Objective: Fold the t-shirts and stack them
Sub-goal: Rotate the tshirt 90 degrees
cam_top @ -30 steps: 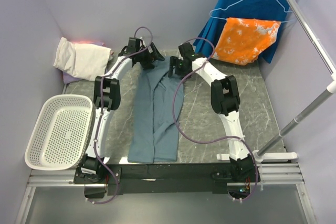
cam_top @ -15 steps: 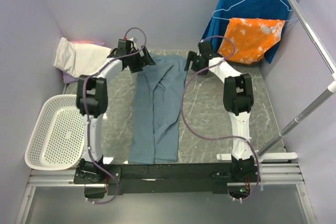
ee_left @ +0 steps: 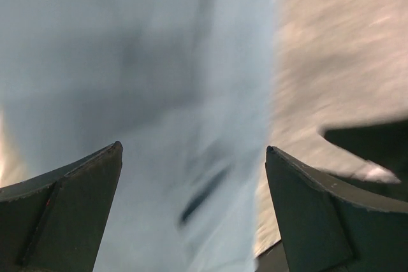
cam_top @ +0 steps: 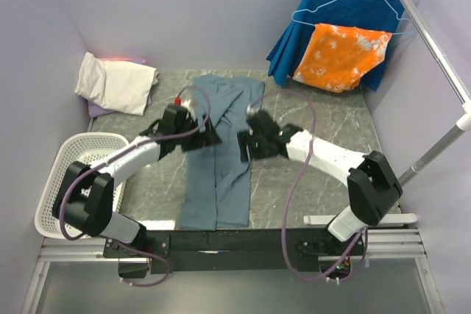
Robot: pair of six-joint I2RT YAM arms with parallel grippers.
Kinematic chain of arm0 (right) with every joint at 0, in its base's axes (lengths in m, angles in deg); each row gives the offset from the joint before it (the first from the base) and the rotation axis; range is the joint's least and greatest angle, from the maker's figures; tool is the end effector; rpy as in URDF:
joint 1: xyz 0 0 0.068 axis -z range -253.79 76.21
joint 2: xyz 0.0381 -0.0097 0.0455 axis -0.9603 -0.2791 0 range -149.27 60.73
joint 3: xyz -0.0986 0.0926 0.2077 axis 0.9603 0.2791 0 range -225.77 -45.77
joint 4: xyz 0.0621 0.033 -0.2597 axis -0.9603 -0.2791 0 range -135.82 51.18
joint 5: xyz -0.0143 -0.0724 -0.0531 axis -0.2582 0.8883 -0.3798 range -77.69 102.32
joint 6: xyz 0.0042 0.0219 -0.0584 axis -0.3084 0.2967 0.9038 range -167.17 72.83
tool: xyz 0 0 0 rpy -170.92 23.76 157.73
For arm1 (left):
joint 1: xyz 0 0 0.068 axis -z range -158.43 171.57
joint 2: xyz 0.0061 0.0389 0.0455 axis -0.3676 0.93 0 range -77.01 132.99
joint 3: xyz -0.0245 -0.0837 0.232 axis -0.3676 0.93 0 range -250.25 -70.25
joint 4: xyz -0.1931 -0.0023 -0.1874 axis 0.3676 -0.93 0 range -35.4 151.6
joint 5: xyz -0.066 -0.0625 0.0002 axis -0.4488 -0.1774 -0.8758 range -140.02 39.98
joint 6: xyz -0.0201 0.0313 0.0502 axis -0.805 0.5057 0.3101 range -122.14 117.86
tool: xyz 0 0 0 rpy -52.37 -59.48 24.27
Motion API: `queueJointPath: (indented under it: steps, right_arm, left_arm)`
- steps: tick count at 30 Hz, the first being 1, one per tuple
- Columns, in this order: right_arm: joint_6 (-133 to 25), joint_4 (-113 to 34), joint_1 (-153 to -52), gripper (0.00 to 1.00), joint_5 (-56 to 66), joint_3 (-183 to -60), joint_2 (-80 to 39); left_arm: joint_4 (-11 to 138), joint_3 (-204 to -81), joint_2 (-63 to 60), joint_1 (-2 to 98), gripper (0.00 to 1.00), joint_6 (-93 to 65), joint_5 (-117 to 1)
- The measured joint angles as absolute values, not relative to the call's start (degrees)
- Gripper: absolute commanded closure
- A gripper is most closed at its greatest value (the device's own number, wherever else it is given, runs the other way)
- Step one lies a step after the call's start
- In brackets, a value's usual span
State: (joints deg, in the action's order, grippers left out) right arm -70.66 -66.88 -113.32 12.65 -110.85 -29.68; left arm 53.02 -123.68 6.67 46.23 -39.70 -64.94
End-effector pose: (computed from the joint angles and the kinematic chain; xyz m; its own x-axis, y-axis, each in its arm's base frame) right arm 0.2690 0.2215 0.1999 -0.8205 -0.1602 -0.5488 -0.3344 0.9131 0.2333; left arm 0.3004 -0.1513 0.1993 -0.8086 -0.2770 -0.5191 0.1167 0.7892 -0.6029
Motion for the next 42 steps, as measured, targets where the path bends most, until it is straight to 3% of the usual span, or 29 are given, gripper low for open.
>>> queueJointPath:
  steps: [5,16,27,35,42]
  right_arm:
    - [-76.2,-75.1,-126.1,0.33,18.6,-102.3,-27.0]
    - [-88.8,-84.0,-146.6,0.34,24.1,-102.4,-26.7]
    - [-91.9,-84.8,-149.2,0.35,25.4,-107.4,-34.5]
    - [-92.5,-85.3,-149.3,0.41,26.3,-110.0,-39.7]
    - [-94.2,-85.6,-149.3,0.68,26.2,-109.7,-40.4]
  left_arm:
    - [50.2,-114.0,3.7,46.6,0.01,-42.3,-61.7]
    - [53.9,-110.6,2.0,48.8,0.01,-44.9,-60.0]
    - [57.4,-110.1,7.6,49.6,0.01,-46.2,-60.9]
    - [58.7,-110.4,8.4,49.7,0.01,-46.4,-61.7]
    - [59.6,-110.4,8.8,49.8,0.01,-46.4,-62.2]
